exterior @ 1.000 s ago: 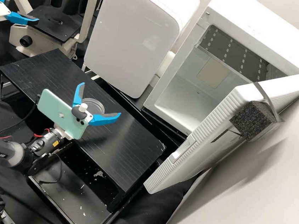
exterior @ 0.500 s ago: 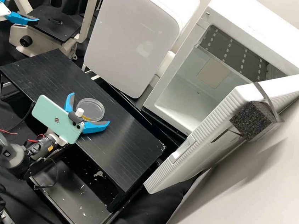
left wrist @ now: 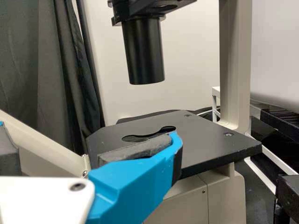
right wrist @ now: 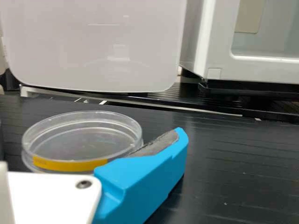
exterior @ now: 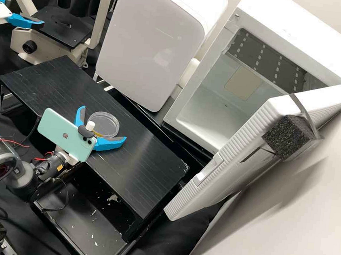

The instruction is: Place the petri dish in the incubator

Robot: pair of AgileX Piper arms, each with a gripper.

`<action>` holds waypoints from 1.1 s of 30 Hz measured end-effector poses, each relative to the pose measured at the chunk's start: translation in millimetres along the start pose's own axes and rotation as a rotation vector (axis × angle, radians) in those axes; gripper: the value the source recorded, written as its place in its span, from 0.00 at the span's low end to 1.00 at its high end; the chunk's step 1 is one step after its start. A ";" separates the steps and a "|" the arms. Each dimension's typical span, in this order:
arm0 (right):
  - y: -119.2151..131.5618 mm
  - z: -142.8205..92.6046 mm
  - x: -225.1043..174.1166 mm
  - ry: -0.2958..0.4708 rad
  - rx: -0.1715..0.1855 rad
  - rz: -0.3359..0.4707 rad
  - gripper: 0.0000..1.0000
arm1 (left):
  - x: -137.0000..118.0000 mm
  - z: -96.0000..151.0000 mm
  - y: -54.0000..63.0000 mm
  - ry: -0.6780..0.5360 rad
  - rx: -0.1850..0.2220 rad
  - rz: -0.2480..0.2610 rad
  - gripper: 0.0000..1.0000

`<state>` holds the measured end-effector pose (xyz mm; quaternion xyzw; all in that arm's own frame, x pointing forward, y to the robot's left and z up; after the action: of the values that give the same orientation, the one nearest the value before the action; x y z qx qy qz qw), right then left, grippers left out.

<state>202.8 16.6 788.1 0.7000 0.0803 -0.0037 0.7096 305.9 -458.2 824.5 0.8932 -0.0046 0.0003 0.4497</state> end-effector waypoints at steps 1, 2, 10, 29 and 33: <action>0.1 0.0 0.0 0.001 -0.001 0.000 0.00 | 0.0 0.0 0.0 0.000 0.000 0.000 1.00; 0.3 0.2 -0.1 0.000 -0.001 0.001 0.00 | 0.0 0.0 0.0 0.000 0.000 0.000 1.00; 0.7 0.5 -0.1 -0.002 -0.001 0.003 0.00 | 0.0 0.0 0.0 0.000 0.000 0.000 1.00; 1.7 1.6 -0.3 -0.007 0.003 0.008 0.00 | 0.0 0.0 0.0 0.000 0.000 0.000 1.00; 2.0 2.0 -0.4 -0.007 0.006 0.008 0.00 | 0.0 0.0 0.0 0.000 0.000 0.000 1.00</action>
<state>202.9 14.6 790.2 0.7024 0.0750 -0.0035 0.7078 305.9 -458.2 824.5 0.8932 -0.0046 0.0003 0.4497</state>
